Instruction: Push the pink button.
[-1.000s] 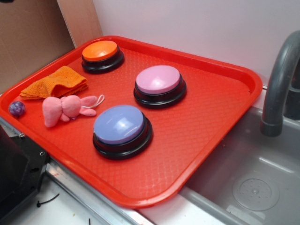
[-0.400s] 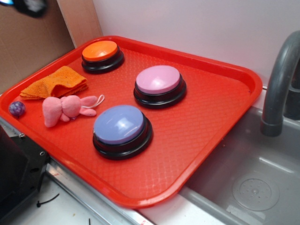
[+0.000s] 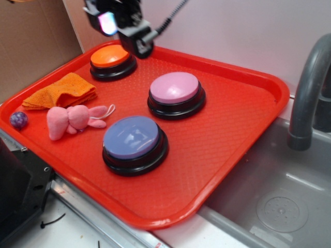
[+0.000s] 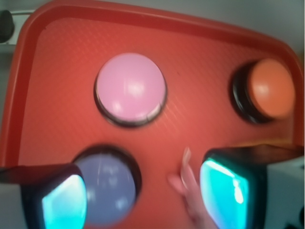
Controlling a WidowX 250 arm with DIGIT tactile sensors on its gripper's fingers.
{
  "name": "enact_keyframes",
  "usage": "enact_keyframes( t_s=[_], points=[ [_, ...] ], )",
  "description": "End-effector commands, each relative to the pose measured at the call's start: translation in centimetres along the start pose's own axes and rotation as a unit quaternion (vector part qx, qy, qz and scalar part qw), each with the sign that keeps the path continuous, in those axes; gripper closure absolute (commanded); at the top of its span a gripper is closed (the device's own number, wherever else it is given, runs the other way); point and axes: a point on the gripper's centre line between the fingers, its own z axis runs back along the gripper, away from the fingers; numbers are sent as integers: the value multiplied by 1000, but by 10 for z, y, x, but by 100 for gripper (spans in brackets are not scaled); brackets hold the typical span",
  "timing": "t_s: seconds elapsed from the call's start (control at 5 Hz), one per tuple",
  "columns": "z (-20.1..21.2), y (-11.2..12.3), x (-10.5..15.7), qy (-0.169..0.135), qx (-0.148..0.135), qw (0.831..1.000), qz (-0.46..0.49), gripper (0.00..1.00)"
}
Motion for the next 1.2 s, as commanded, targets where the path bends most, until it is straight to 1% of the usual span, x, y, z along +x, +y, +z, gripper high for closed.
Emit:
enact_keyframes(
  t_s=[0.0,0.2,0.4,0.6,0.8,1.0],
  points=[
    [15,-4,11,-34,-4,999,-2,0],
    [15,-4,11,-34,-4,999,-2,0],
    [-8,-11,33,-56,-16,998,-24,0],
    [-29,-17,45,-53,-7,998,-44,0],
    [-49,-20,52,-44,3,998,-54,0],
    [-71,-20,60,-6,5,1000,-22,0]
  ],
)
